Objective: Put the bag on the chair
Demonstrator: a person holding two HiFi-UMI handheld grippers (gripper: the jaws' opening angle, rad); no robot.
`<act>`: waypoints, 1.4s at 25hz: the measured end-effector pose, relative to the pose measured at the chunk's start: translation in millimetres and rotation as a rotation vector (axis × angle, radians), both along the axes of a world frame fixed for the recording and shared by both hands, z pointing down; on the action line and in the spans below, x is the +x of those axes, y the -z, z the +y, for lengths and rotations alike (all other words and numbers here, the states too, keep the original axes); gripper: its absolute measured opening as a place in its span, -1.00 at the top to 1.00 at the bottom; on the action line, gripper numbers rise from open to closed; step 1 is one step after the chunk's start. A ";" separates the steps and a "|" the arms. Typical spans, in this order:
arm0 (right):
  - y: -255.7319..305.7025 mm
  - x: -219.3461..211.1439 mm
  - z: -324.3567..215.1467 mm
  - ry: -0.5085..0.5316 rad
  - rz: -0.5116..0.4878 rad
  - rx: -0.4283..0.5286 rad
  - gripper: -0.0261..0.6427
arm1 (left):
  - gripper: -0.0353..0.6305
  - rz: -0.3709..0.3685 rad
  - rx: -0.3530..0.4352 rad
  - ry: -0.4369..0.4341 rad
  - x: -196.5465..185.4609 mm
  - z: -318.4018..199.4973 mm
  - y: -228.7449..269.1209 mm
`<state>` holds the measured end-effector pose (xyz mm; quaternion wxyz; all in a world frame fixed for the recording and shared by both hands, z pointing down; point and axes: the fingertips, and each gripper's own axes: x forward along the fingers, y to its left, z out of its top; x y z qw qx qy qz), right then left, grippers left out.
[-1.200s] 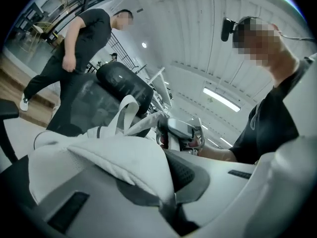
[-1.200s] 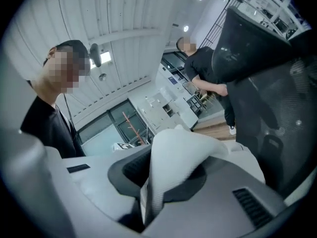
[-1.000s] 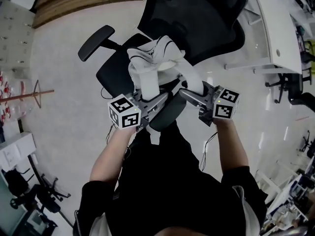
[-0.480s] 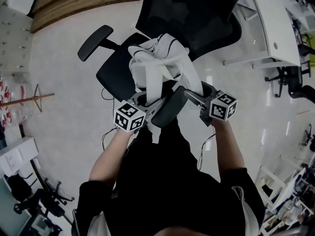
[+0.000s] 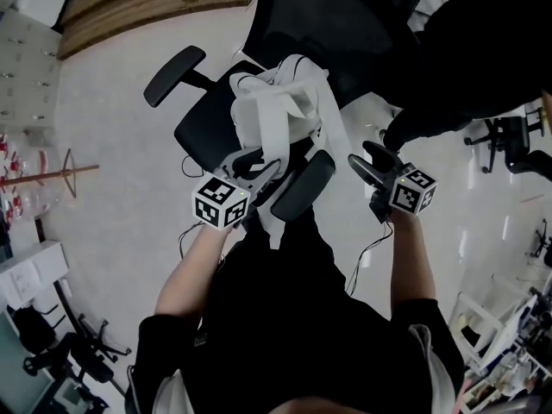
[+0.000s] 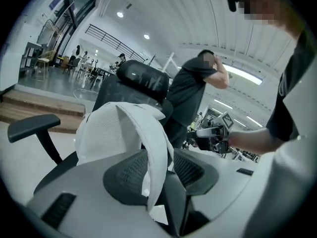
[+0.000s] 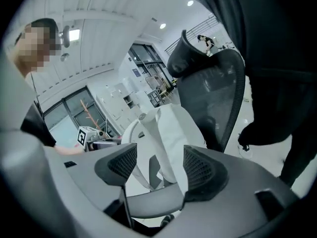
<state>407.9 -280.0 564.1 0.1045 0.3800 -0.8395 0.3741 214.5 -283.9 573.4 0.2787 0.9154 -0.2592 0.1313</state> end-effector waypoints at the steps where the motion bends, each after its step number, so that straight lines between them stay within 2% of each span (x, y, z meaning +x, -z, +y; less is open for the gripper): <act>1: 5.0 2.1 1.4 -0.020 -0.014 0.008 0.06 | 0.37 0.002 0.012 0.007 -3.6 -2.1 3.8; 4: 19.2 -13.9 2.5 -0.028 -0.038 0.046 0.06 | 0.37 -0.008 0.061 0.020 -15.1 -7.0 13.1; 8: 41.1 -59.2 5.1 0.036 -0.061 0.106 0.06 | 0.37 -0.034 0.145 0.035 -28.1 -4.8 32.0; 15: 92.7 -132.9 37.6 0.138 -0.100 0.204 0.06 | 0.37 0.017 0.221 0.049 -57.7 31.9 78.8; 20: 125.4 -181.6 62.3 0.182 -0.115 0.280 0.06 | 0.38 -0.006 0.305 0.048 -93.2 60.1 100.5; 23: 141.4 -205.3 84.1 0.206 -0.116 0.311 0.06 | 0.39 -0.003 0.330 0.059 -110.1 77.3 112.5; 29: 162.1 -236.7 122.4 0.274 -0.139 0.351 0.06 | 0.41 0.000 0.362 0.108 -133.9 105.6 136.5; 35: 184.8 -234.6 160.2 0.318 -0.175 0.397 0.06 | 0.43 -0.013 0.387 0.154 -131.7 134.8 161.4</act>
